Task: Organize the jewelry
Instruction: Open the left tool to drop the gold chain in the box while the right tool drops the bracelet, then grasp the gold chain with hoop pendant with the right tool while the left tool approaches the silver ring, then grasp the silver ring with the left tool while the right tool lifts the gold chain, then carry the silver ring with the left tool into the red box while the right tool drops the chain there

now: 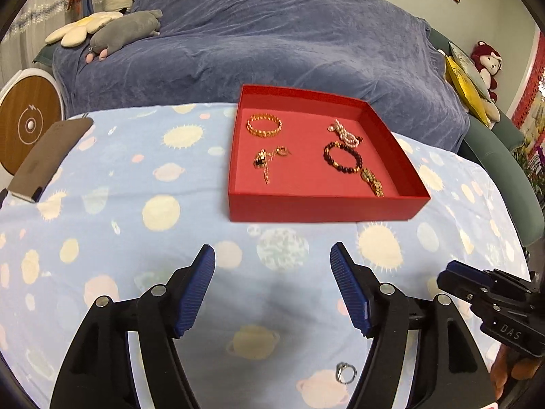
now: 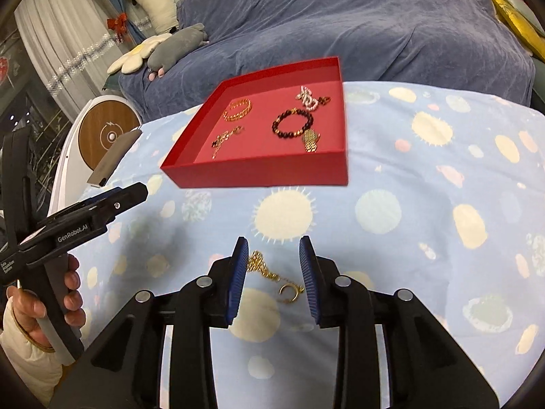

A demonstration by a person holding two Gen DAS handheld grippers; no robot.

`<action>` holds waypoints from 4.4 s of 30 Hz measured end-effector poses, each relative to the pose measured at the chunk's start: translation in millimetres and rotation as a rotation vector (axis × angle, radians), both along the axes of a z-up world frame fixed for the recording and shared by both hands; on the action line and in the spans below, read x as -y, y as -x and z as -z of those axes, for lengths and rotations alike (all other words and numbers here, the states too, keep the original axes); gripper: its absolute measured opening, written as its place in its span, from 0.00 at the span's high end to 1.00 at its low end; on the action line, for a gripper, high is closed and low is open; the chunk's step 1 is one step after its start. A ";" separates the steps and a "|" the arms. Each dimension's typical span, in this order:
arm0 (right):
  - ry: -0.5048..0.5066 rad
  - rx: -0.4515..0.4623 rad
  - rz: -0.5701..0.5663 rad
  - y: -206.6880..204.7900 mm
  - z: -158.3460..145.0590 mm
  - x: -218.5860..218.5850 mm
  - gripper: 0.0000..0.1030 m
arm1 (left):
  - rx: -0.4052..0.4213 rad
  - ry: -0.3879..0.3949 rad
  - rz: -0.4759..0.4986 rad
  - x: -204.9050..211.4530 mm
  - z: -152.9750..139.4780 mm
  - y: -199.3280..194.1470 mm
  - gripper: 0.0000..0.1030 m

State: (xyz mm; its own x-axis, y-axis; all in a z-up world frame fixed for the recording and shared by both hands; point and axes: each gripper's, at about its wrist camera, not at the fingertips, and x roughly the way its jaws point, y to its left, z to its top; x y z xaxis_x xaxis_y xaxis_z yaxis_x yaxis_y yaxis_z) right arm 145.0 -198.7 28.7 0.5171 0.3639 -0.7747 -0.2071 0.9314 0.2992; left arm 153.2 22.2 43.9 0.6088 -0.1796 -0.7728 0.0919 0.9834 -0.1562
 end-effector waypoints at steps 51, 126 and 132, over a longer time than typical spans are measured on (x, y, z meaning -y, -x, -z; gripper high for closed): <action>0.094 0.046 -0.022 0.3 -3.4 -7.3 0.97 | -0.090 -0.066 0.297 51.0 60.8 70.8 0.36; -0.058 0.135 0.009 -163.5 -71.9 -45.4 0.97 | 0.040 0.031 0.095 23.6 -24.6 -151.6 0.93; -0.060 0.067 0.012 -195.4 -38.1 -59.1 0.97 | -0.012 0.020 0.070 22.3 -1.7 -181.3 0.93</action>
